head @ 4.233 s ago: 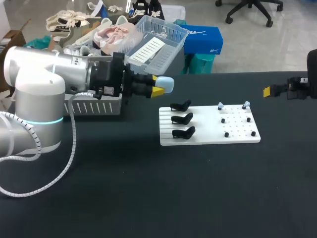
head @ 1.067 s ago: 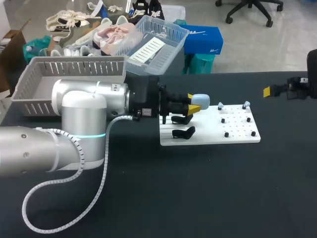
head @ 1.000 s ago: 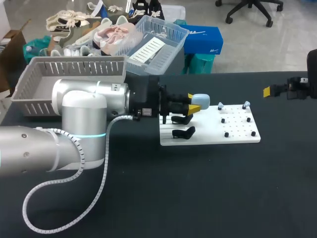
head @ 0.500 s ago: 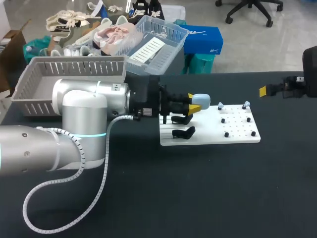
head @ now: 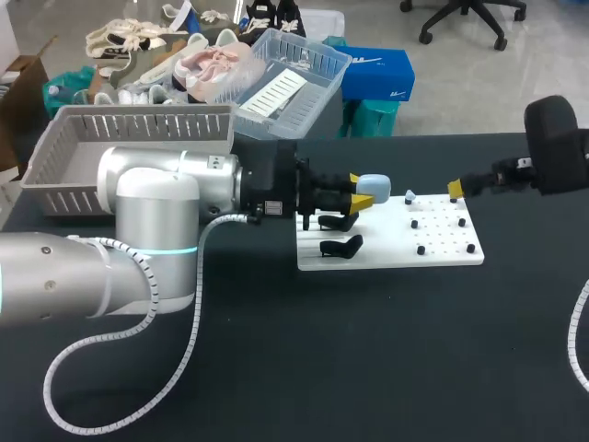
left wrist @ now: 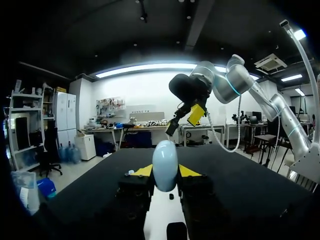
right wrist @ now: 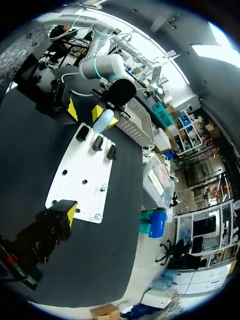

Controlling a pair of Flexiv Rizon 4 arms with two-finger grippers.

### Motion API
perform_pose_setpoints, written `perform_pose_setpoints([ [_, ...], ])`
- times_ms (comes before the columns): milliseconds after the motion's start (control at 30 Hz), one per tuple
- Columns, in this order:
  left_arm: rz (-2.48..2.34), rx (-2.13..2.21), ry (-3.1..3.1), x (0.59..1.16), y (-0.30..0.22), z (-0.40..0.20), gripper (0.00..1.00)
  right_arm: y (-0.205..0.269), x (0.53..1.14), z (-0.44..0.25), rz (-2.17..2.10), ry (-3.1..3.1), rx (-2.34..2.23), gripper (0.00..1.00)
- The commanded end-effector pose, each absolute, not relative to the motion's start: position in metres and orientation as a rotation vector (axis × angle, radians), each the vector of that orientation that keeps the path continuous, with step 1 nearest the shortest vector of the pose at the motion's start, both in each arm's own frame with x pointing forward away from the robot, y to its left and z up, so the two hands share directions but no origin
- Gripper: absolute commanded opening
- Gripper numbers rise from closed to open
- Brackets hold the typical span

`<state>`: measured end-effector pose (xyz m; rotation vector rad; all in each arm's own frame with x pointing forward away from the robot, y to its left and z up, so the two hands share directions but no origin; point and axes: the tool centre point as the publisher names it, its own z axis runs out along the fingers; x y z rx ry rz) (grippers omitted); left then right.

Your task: Pick up each earbud case from the left stands, insert the matching earbuds, close the lid, and place the case in the box.

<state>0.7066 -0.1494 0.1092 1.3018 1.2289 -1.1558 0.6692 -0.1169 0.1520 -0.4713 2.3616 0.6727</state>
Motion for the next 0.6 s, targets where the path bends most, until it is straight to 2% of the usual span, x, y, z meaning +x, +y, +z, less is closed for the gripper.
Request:
perform_pose_setpoints([
  [33, -1.156, 1.300, 1.226, 0.707, -0.150, 0.108, 0.00, -0.105, 0.662, 0.158, 0.658, 2.364, -0.506, 1.00],
  [600, -1.156, 1.300, 1.226, 0.707, -0.150, 0.108, 0.00, -0.057, 0.667, 0.146, 0.576, 2.404, -0.588, 1.00],
])
